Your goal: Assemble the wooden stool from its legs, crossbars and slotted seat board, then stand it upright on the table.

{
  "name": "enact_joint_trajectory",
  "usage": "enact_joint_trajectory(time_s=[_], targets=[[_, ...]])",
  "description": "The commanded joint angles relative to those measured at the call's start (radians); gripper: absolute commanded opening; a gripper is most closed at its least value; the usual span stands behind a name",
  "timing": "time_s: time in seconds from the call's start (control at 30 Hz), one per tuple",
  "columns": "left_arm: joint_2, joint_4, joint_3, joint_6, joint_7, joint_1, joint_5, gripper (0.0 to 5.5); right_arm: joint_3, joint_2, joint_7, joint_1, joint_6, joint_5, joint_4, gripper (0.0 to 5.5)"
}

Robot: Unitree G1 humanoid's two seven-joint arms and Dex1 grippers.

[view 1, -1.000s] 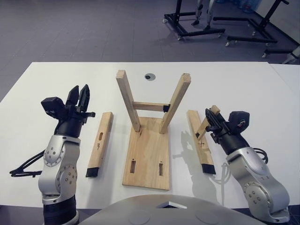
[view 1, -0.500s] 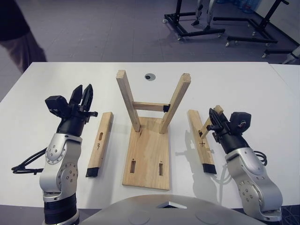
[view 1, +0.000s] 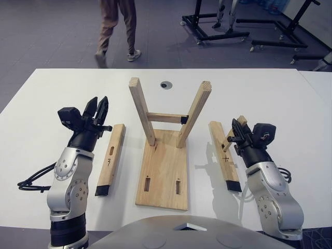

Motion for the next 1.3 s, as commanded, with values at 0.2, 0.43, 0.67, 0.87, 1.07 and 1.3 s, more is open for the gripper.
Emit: enact_joint_trajectory(time_s=[0.2, 0.43, 0.67, 0.87, 1.07, 1.3], targets=[[0.017, 0.042, -0.008, 0.013, -0.026, -0.021, 0.019, 1.69, 0.016, 0.034, 0.112, 0.027, -0.17, -0.028, 0.195, 0.39], [-0.004, 0.063, -0.007, -0.012, -0.026, -0.021, 0.032, 1.69, 0.012, -0.029, 0.121, -0.073, -0.167, -0.113, 0.247, 0.39], [-0.029, 0.085, -0.015, -0.041, -0.028, -0.025, 0.051, 1.69, -0.021, -0.045, 0.133, -0.189, -0.159, -0.102, 0.33, 0.39], [-0.036, 0.091, -0.024, -0.052, -0.036, -0.016, 0.049, 1.69, -0.033, -0.045, 0.147, -0.229, -0.159, -0.097, 0.351, 0.39], [-0.041, 0.093, -0.023, -0.058, -0.039, -0.012, 0.049, 1.69, -0.042, -0.059, 0.164, -0.223, -0.169, -0.108, 0.337, 0.91], [-0.041, 0.091, -0.015, -0.068, -0.04, -0.008, 0.048, 1.69, -0.077, -0.079, 0.158, -0.251, -0.163, -0.114, 0.275, 2.12]])
